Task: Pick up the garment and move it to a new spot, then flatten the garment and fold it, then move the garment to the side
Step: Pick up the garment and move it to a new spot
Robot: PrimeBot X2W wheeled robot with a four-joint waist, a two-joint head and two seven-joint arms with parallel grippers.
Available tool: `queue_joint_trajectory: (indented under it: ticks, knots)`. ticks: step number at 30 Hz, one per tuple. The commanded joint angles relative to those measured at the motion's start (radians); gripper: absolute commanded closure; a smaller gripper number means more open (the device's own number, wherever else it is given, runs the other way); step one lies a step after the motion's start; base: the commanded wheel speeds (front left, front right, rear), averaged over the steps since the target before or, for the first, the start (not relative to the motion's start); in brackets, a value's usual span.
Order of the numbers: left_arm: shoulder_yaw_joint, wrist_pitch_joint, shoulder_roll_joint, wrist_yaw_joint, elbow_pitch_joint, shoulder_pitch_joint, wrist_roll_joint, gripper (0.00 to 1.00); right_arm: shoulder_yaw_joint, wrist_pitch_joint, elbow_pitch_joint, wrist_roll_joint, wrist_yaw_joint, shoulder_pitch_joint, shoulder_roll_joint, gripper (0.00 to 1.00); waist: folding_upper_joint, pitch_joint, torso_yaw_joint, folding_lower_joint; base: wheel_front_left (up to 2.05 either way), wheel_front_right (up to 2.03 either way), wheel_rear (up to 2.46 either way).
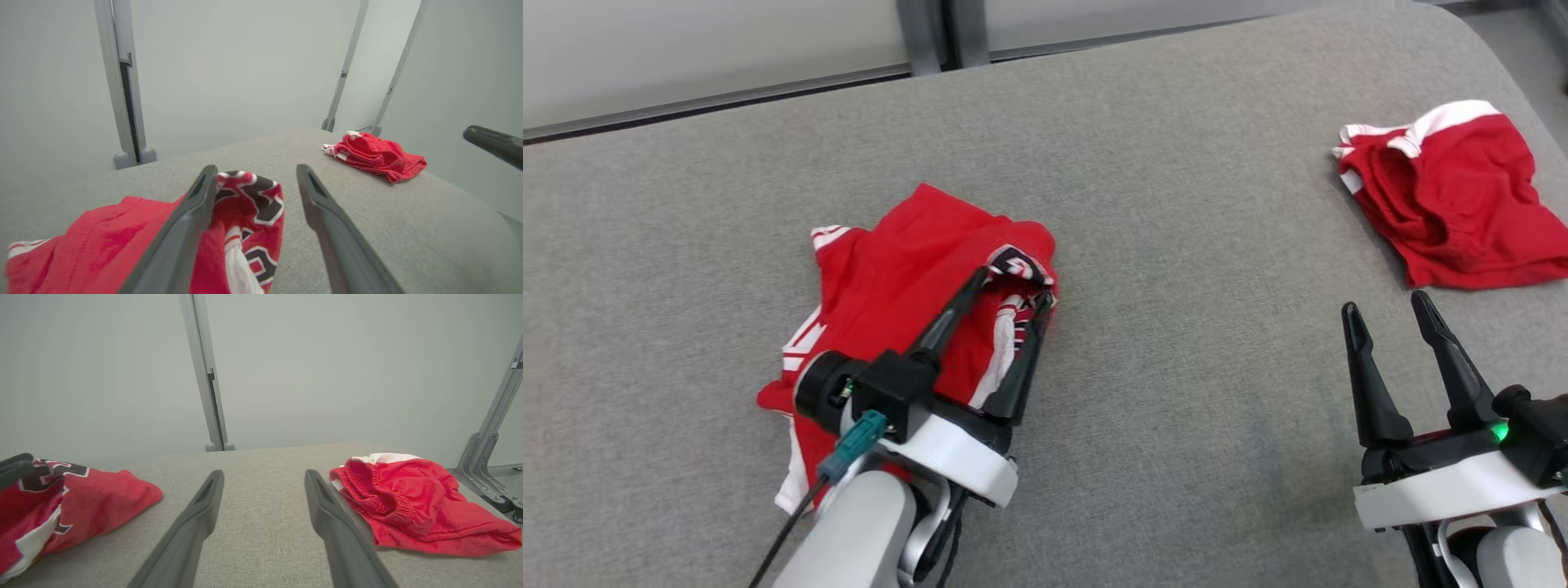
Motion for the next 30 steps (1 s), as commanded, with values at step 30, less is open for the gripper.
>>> queue_joint_trajectory:
  ticks: [30]
  knots:
    - [0.247, 0.029, 0.202, 0.165, -0.128, 0.348, -0.097, 0.00, -0.031, 0.102, -0.060, -0.001, 0.000, 0.183, -0.015, 0.00, -0.0001, -0.263, 0.216, 0.0000, 0.00, 0.00, 0.00]
